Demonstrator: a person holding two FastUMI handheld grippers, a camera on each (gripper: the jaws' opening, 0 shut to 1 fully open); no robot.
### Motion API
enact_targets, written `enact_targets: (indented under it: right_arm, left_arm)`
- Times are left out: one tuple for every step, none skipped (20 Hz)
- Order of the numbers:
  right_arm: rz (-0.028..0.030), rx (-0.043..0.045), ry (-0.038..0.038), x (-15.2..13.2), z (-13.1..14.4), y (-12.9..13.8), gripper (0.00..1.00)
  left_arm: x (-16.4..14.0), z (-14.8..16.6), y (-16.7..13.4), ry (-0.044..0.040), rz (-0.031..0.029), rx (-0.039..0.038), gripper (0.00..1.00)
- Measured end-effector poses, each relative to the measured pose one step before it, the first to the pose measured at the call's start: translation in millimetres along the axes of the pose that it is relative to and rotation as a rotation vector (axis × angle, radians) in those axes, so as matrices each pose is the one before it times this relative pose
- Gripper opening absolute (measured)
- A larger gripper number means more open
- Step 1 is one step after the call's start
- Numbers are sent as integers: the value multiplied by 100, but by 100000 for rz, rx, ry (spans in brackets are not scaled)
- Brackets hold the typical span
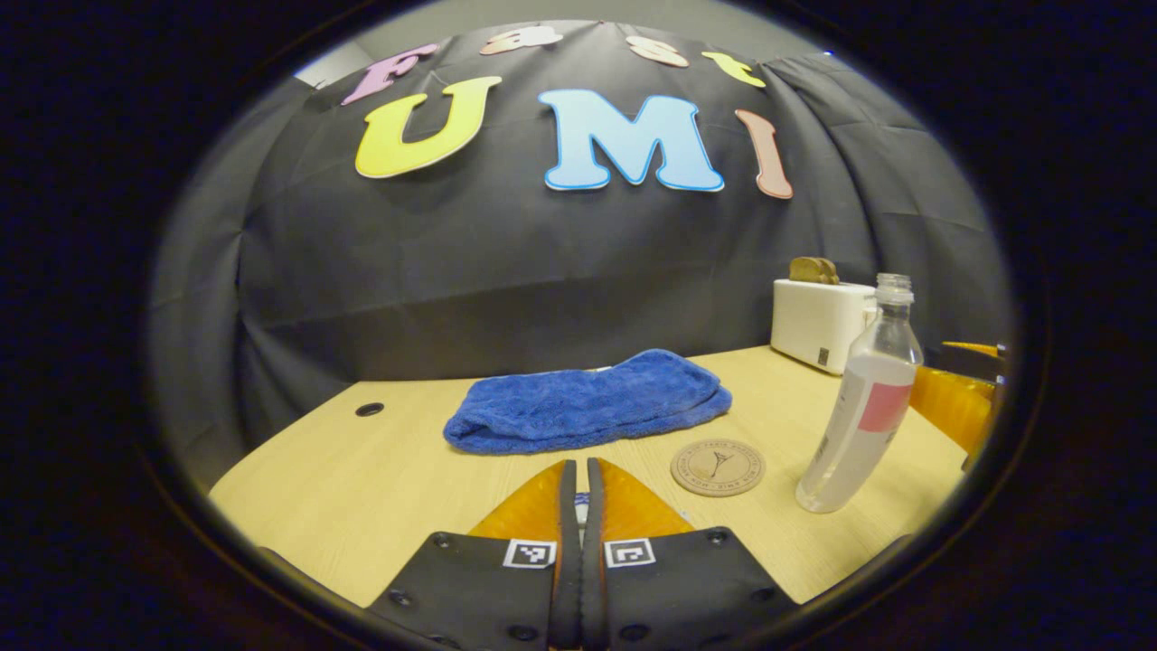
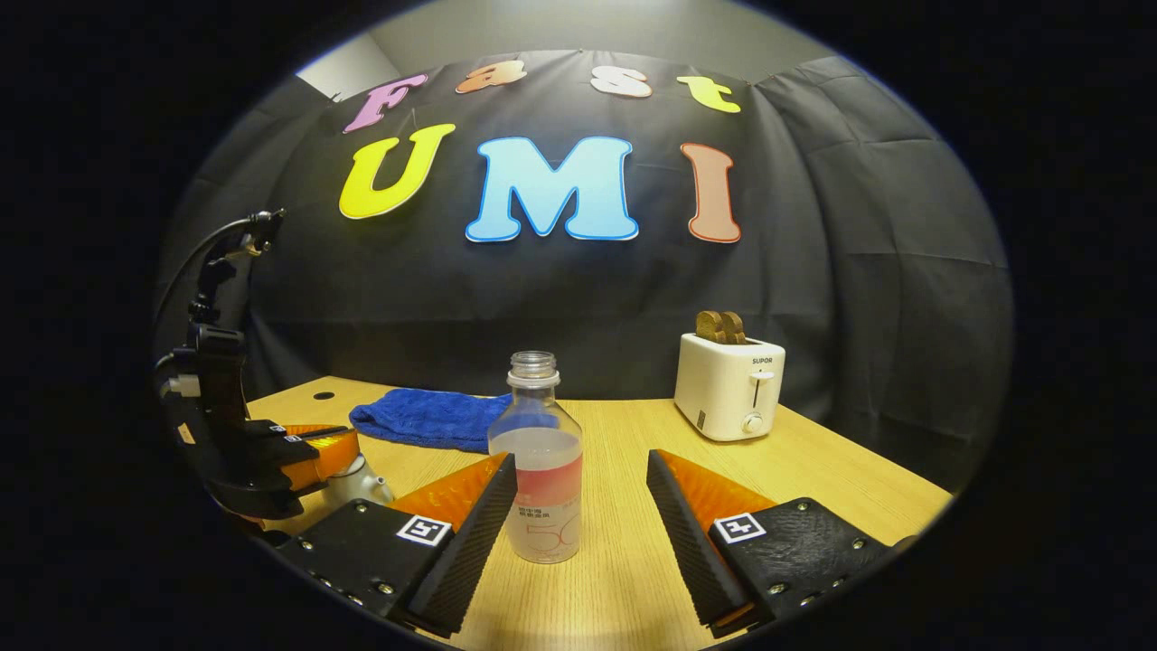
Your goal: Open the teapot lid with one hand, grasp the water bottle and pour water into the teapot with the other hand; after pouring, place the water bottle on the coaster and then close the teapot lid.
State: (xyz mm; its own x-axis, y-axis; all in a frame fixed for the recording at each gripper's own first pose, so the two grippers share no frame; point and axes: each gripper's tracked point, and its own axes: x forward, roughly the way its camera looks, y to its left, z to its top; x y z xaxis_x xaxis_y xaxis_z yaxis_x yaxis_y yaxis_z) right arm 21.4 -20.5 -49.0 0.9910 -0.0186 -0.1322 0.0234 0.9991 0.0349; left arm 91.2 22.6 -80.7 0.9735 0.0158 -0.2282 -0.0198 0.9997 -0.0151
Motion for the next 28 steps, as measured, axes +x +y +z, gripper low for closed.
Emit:
enact_targets:
  right_arm:
    - [244, 319, 374, 92, -38, 53, 90]
    - [433, 446, 330, 108, -119, 156, 90]
    - [351, 385, 355, 107, -14, 120, 90]
    - [358, 178, 327, 44, -55, 86, 90]
    - [196, -105, 158, 26, -86, 51, 90]
    - [120, -319, 187, 53, 0, 59, 90]
    - [206, -337, 190, 81, 89, 26, 90]
    - [234, -169, 356, 102, -123, 92, 90]
    - [397, 259, 388, 111, 50, 63, 90]
    - [448, 241, 478, 93, -102, 116, 90]
    - [428, 81, 735, 179, -110, 126, 90]
    - [789, 69, 894, 139, -259, 219, 90]
    - [1083, 60, 742, 140, -175, 267, 90]
    - [1004, -44, 831, 270, -231, 255, 90]
    - [945, -26, 1072, 339, -215, 259, 90]
    - [938, 33, 860, 295, -287, 200, 90]
    - [797, -44, 856, 381, -100, 200, 90]
    - [640, -67, 1038, 340, -297, 187, 90]
    - [574, -199, 975, 372, -196, 189, 90]
    - [426, -94, 1111, 365, -317, 111, 90]
    - [312, 106, 1158, 395, -419, 121, 90]
    - [309, 110, 1110, 351, -325, 102, 90]
    - [-108, -48, 1137, 343, -360, 30, 90]
    - [-273, -248, 1318, 340, -541, -76, 90]
    - [-313, -223, 1382, 285, -488, -68, 90]
    - [-548, -158, 941, 349, -486, -157, 90]
    - [-250, -174, 601, 34, -126, -75, 85]
    - [56, 206, 757, 348, -339, 64, 81]
  left_arm:
    - [-133, 430, 197, -805, -191, -969, 7]
    - [-261, 333, 90, -752, -74, -478, 7]
    - [-221, 517, 153, -782, -62, -311, 7]
    - [-246, 348, 27, -724, -192, -524, 7]
    - [-381, 414, 24, -511, -634, -622, 7]
    - [-388, 275, 51, -646, -592, -676, 7]
    - [-317, 468, 72, -896, -63, -296, 7]
    - [-402, 462, 189, -788, 211, 58, 5]
    - [-494, 506, 281, -693, 61, -65, 5]
    - [-404, 203, 199, -580, -38, -502, 5]
    - [-434, 280, 265, -342, -79, -559, 6]
    - [-318, 50, 285, -145, 225, -460, 6]
    - [-361, 168, 506, -256, 498, -283, 6]
    - [-336, 62, 488, -203, 595, -57, 6]
    - [-220, -16, 532, -15, 756, -25, 6]
    - [-242, -116, 536, 0, 908, -7, 6]
    - [-230, -64, 551, 239, 754, -160, 6]
    - [-224, -270, 491, 337, 639, -315, 5]
    - [-163, -168, 512, 449, 559, -485, 6]
    - [-197, -349, 397, 254, 458, -594, 5]
    - [-171, -170, 413, 438, 524, -512, 7]
    - [-81, -253, 365, 397, 428, -354, 7]
    - [-165, -206, 388, 330, 454, -494, 7]
    - [-54, -291, 236, 408, 245, -469, 6]
    - [-103, -125, 272, 260, 233, -380, 6]
    - [-229, -287, 274, 219, 319, -397, 6]
    - [-19, -71, 209, 141, 114, -339, 6]
    - [-35, -266, 217, 278, 183, -316, 6]
